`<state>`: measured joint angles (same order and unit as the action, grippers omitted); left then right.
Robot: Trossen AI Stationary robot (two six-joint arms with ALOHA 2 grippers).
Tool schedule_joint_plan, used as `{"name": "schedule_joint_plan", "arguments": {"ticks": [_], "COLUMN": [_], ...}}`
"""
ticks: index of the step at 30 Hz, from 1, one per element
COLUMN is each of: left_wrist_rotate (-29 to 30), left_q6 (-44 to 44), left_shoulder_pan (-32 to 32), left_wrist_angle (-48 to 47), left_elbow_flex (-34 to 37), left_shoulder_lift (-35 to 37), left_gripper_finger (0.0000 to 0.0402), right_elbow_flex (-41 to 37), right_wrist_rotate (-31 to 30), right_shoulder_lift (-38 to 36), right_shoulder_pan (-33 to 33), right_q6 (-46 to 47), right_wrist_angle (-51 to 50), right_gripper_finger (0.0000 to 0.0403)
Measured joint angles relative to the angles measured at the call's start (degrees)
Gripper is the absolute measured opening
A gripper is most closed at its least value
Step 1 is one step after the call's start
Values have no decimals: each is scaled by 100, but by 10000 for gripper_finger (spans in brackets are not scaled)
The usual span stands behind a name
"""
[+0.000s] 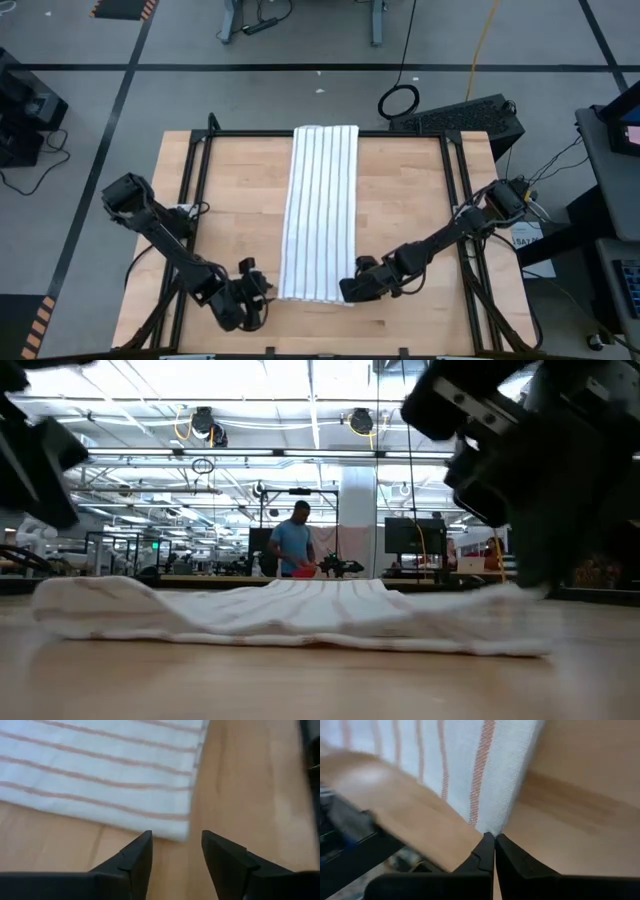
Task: Roll towel into tight, uniform cylinder
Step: Fold the white brown kitchen towel
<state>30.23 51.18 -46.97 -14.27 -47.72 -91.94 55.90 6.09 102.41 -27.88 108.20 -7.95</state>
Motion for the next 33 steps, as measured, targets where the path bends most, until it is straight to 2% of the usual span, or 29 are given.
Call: {"name": "schedule_joint_plan", "arguments": {"ticks": [8,26,29,33], "left_wrist_rotate": [3,-32,-33,-69], "left_q6": [-52,109,193,615], "left_shoulder_pan": [237,352,355,355], "left_wrist_angle": [641,586,590,611], "left_elbow_flex": [2,0,0,0], "left_shoulder_lift": [-379,-389,-389,-314], "left_gripper_finger": [180,180,180,180], "right_elbow_flex": [0,2,0,0], "right_wrist_rotate": [-11,-119,-114,105], "right_shoulder_lift": [104,202,212,212], "right_shoulder_pan": [-2,-153,-152,-153], "right_q6": [-126,61,56,-50], "right_wrist_angle": [-313,-17,2,27], "right_gripper_finger": [0,2,21,66]}}
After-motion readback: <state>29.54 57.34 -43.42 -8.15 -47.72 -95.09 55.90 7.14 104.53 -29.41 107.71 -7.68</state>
